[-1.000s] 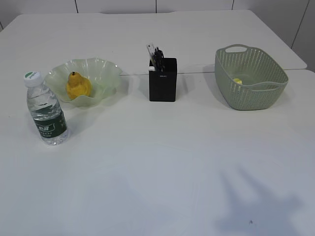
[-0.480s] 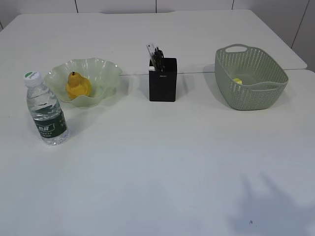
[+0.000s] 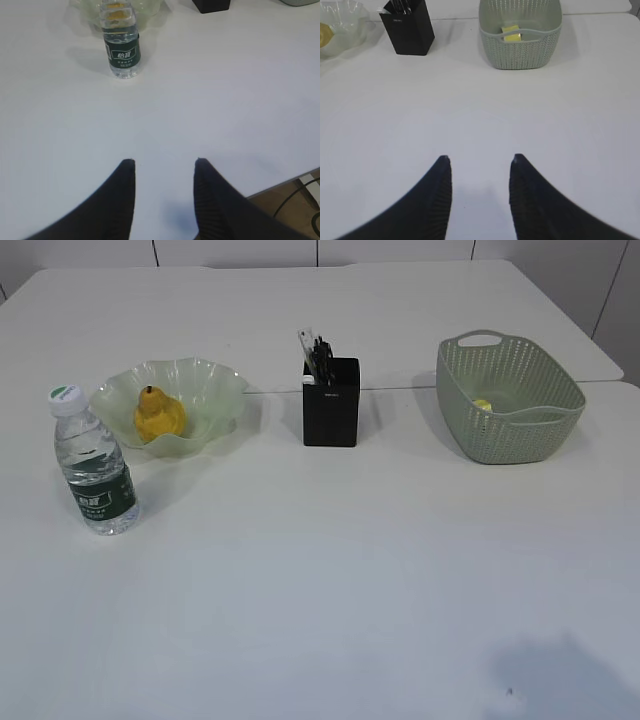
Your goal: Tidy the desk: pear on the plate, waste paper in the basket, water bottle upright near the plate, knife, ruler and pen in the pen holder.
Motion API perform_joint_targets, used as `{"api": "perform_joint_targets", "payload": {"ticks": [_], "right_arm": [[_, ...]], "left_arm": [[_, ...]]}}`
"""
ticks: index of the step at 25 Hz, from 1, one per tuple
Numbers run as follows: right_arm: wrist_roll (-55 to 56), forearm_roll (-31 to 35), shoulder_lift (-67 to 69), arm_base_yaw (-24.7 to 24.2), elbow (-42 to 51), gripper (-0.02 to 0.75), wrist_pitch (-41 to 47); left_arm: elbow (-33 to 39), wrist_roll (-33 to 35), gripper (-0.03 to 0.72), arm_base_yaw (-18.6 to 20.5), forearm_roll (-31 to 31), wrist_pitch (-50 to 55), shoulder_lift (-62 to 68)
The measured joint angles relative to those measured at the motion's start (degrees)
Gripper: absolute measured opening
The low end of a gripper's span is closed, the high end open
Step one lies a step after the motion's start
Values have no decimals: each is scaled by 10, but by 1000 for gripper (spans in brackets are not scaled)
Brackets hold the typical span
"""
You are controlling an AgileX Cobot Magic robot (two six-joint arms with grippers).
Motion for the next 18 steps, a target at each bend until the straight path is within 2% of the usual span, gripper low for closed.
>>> {"api": "perform_joint_targets", "payload": {"ticks": [11, 18], "right_arm": [[-24, 25, -13, 0, -52, 319, 127], [-30, 30, -13, 0, -58, 320, 153]], "left_arm": [[0, 0, 274, 0, 0, 0, 0], [0, 0, 274, 0, 0, 0, 0]]}}
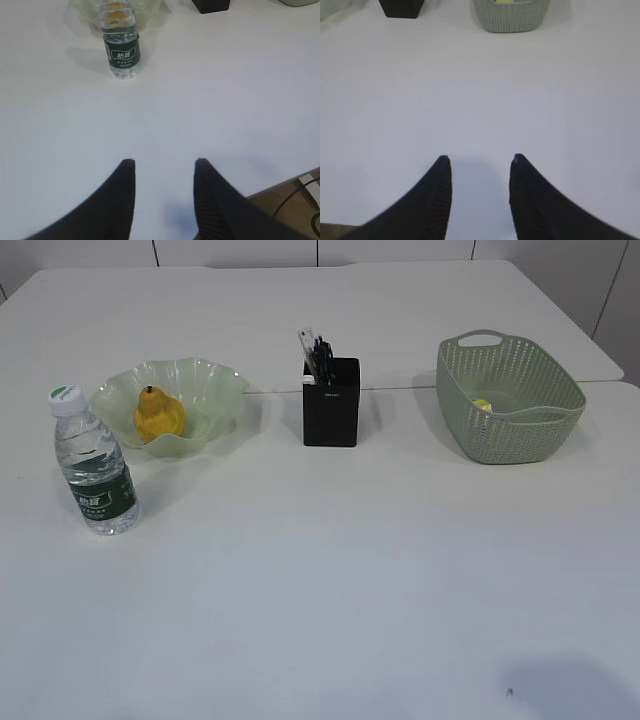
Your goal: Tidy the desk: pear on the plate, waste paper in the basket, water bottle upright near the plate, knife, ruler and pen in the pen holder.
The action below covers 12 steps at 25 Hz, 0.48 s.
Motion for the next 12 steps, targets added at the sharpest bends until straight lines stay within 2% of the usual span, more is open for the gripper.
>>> {"api": "perform_joint_targets", "payload": {"ticks": [12], "right_arm": [[-2, 1, 0, 0, -41, 320, 122]], "left_arm": [[0, 0, 274, 0, 0, 0, 0]]}}
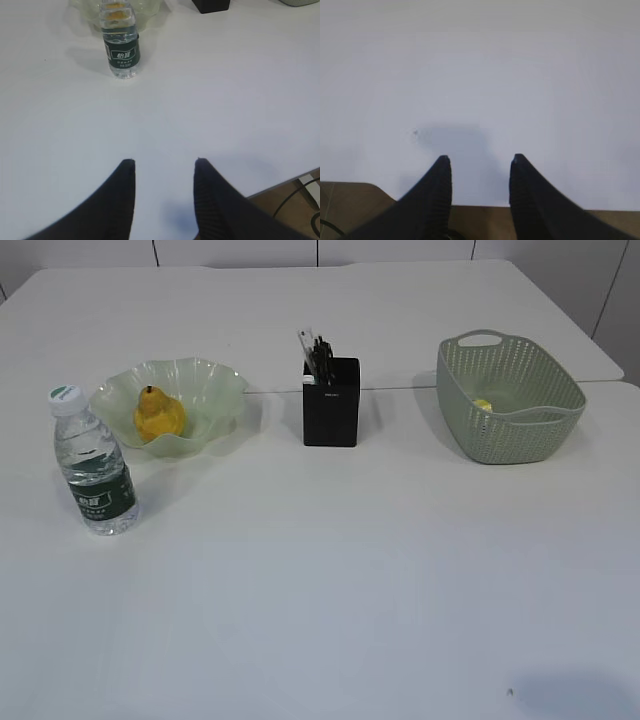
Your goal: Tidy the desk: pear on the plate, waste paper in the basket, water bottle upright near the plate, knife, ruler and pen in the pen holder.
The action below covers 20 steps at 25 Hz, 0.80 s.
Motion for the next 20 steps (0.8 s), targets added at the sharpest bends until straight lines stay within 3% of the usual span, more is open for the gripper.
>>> {"api": "perform_joint_targets", "payload": {"ticks": [20], "right_arm": [[-44, -7, 0, 0, 4, 320, 14]], "left_arm": [[0, 0, 274, 0, -1, 0, 0]]}}
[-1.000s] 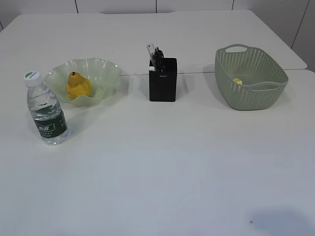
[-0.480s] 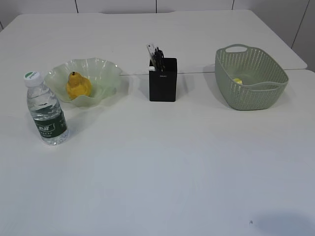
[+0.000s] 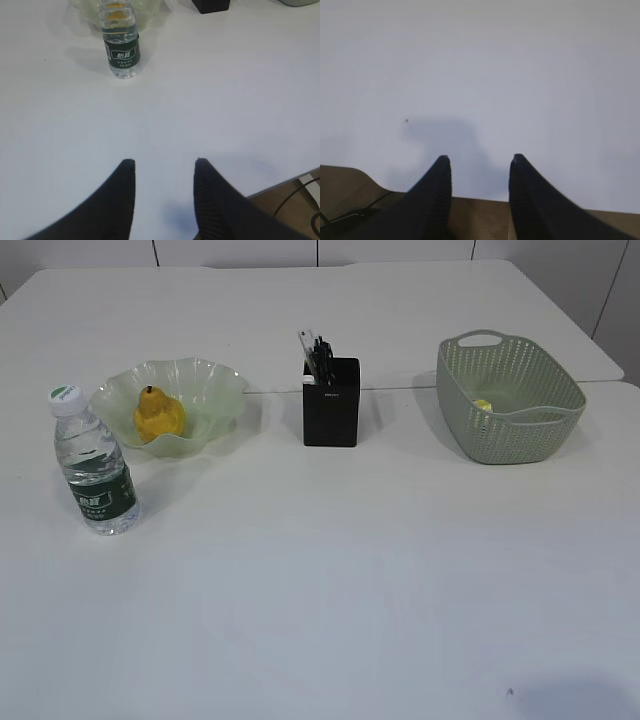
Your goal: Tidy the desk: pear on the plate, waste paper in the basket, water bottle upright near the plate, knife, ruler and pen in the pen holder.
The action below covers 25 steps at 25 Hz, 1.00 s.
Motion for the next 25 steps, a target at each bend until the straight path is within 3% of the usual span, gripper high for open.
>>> {"api": "perform_joint_targets", "payload": {"ticks": [9, 25], "right_arm": [[-16, 7, -1, 0, 65, 319, -20], [-33, -3, -1, 0, 70, 318, -31]], "left_arm": [[0, 0, 274, 0, 0, 0, 0], [0, 0, 274, 0, -2, 0, 0]]}}
